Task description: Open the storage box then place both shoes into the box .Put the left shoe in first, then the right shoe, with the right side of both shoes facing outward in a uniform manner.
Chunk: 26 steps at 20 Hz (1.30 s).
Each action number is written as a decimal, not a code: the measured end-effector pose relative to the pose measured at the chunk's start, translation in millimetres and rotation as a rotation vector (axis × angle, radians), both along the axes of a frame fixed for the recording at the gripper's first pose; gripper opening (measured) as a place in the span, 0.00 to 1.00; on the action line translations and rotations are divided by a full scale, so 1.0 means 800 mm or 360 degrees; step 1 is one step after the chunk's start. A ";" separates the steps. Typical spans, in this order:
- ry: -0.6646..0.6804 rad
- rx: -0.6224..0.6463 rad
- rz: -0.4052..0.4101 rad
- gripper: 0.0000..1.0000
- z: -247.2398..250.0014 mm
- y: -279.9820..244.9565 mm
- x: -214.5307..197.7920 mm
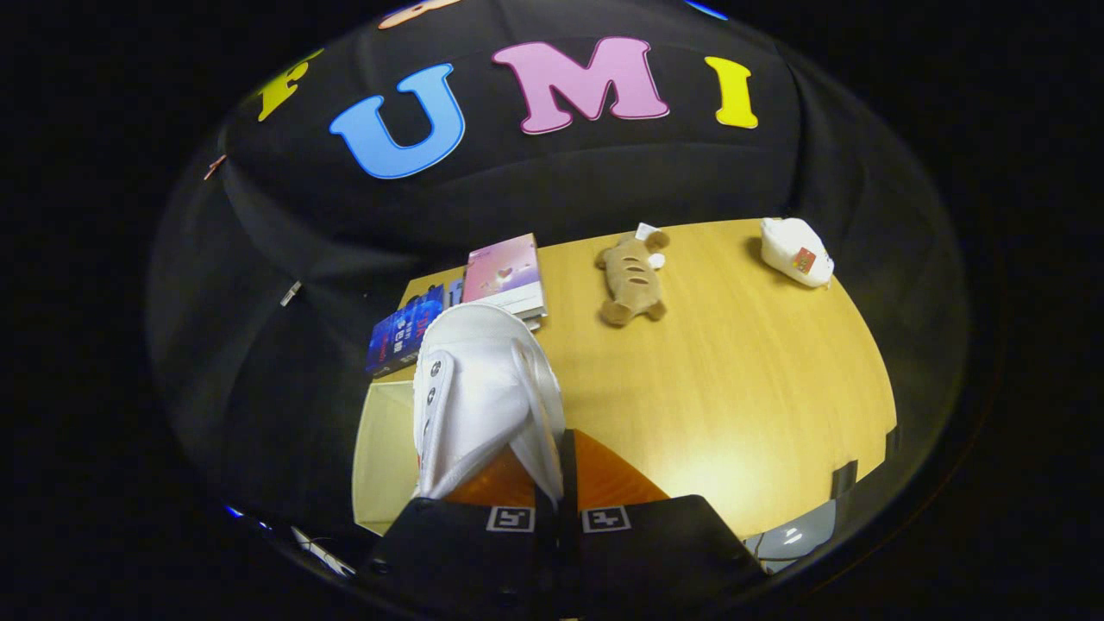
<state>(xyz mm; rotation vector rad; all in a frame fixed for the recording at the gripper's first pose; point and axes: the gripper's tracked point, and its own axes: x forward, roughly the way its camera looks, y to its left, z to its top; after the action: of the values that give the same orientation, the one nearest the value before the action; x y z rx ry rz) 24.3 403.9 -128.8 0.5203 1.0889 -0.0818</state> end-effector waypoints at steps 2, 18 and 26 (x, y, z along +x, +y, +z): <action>0.0057 -0.0003 0.0014 0.05 -0.004 0.045 0.005; 0.0311 -0.0160 0.0017 0.34 -0.082 0.179 -0.007; 0.0094 -0.0157 0.0154 1.00 -0.048 0.179 -0.001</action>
<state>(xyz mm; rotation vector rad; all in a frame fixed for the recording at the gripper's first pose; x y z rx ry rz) 23.8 546.9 -167.5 0.3782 1.1599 -0.0659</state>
